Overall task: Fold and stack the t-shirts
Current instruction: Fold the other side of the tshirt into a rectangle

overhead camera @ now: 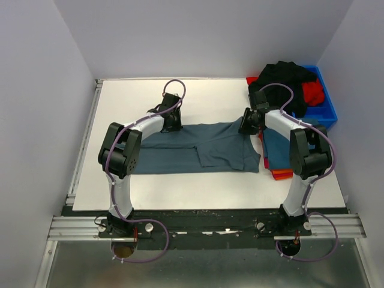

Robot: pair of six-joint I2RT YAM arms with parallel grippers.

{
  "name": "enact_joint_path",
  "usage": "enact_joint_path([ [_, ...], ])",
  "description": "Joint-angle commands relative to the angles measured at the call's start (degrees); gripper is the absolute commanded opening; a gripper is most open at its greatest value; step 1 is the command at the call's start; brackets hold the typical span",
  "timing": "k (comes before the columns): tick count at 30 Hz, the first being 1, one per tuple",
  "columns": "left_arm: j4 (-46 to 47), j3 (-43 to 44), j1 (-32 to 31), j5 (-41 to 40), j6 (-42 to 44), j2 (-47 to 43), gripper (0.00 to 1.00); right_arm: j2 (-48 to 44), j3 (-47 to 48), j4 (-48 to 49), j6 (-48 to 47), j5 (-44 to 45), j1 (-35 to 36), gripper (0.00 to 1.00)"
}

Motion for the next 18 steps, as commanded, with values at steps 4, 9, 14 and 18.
enact_joint_path([
  [4,-1.5,1.83,0.22,-2.38,1.07,0.46,0.0,0.59,-0.86,-1.0,-0.8,2.16,-0.4,0.41],
  [9,-1.85,1.92,0.4,-2.73,1.24,0.2,0.0,0.85,-0.51,-1.17,-0.8,1.46,-0.4,0.3],
  [14,-2.2,2.01,0.66,-2.91,1.59,0.2,0.0,1.12,0.01,-1.96,-0.36,0.32,-0.4,0.01],
  [18,-2.03,1.48,1.01,-3.35,1.68,-0.06,0.0,-1.51,-2.53,-1.7,1.04,1.63,-0.49,0.01],
])
